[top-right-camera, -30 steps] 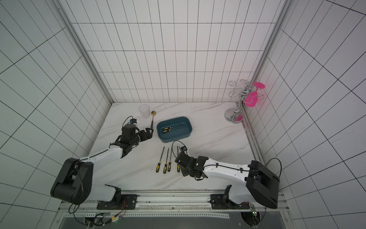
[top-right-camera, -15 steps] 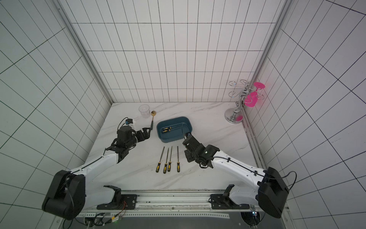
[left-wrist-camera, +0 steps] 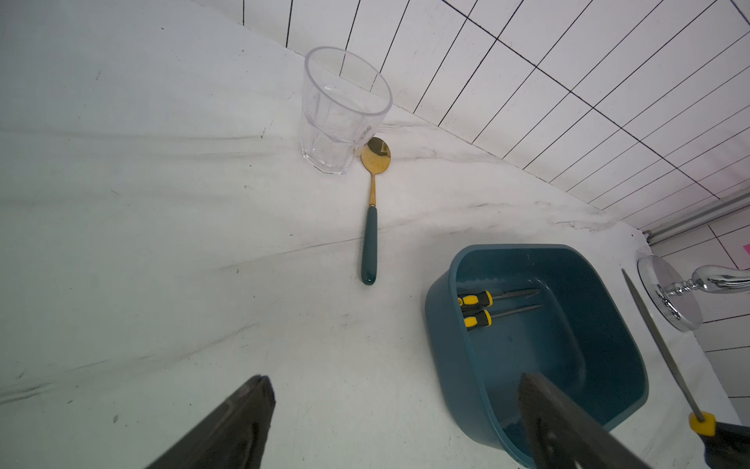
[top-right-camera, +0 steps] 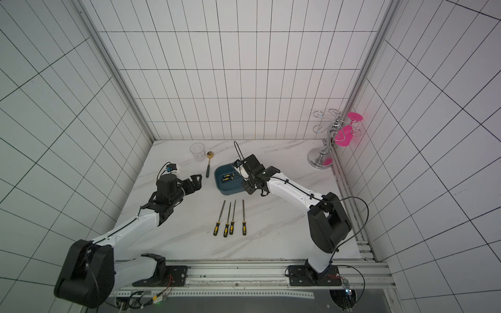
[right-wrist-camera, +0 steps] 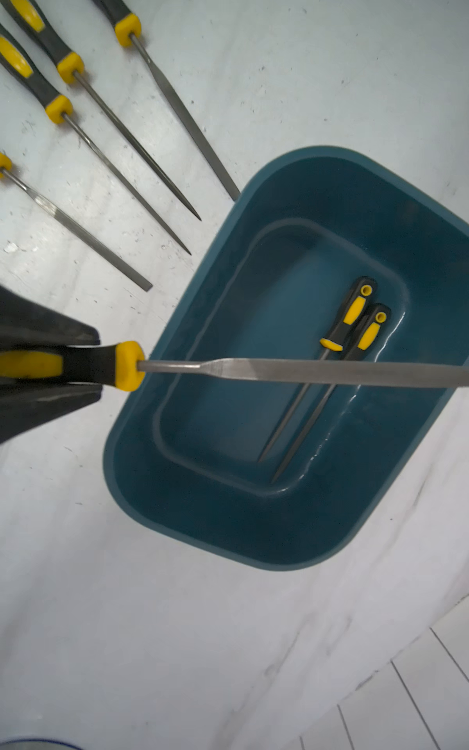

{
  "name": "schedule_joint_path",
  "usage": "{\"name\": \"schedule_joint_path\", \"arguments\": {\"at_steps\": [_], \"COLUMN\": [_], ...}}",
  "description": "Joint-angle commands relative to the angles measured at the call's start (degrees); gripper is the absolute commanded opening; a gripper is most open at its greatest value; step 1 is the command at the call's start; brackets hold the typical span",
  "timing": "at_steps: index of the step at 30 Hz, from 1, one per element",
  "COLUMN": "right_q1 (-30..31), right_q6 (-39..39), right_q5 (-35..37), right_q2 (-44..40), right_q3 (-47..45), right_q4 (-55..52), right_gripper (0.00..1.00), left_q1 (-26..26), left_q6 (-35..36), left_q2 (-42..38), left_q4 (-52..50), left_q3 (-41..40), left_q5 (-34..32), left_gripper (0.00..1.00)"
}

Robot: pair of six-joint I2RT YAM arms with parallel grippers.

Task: Put the file tool into the storage box
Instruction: Place the file tool in the storage box.

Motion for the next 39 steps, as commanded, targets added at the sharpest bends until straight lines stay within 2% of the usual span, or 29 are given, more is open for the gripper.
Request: {"name": "schedule_joint_path", "arguments": {"at_steps": [1,8,15,25,31,39], "right_q1": [-1.52,-3.75,-3.75,-4.09,-4.36,-4.6], "right_q6": [-8.31,-13.0,-14.56,-11.76,-8.0,5.59], "right_q5": [-1.56,-2.33,0.01,1.82,1.52,1.68], "right_q2": [3.27,9.83,13.26,15.14,10.16,-6.27], "right_q3": [5.04,10.53,11.58,13.68,12.93,0.47], "right_q4": [-0.58,0.12,1.39,0.65,3.06,14.35], "right_gripper": [0.09,0.09,0.18,0.49,0.51,0.49], "left_q1": [0.32,0.51,0.52,0.52,0.52,-1.77], "left_q6": [-0.17,-0.34,-0.34,-0.04,0.08,2.49], "left_q2": [-0.95,-0.16,0.43,1.52,2.28,4.08], "left_q4": [0.97,1.3,1.91,1.74,2.33,2.24], "left_q3": [-0.71,-0.64,-1.03,-0.53,-0.46,0.89], "left_q5": [-1.02,-0.45,-0.72,-0.63,0.23,2.04], "left_gripper": [0.98,0.98,0.98,0.98,0.98,0.98]}}
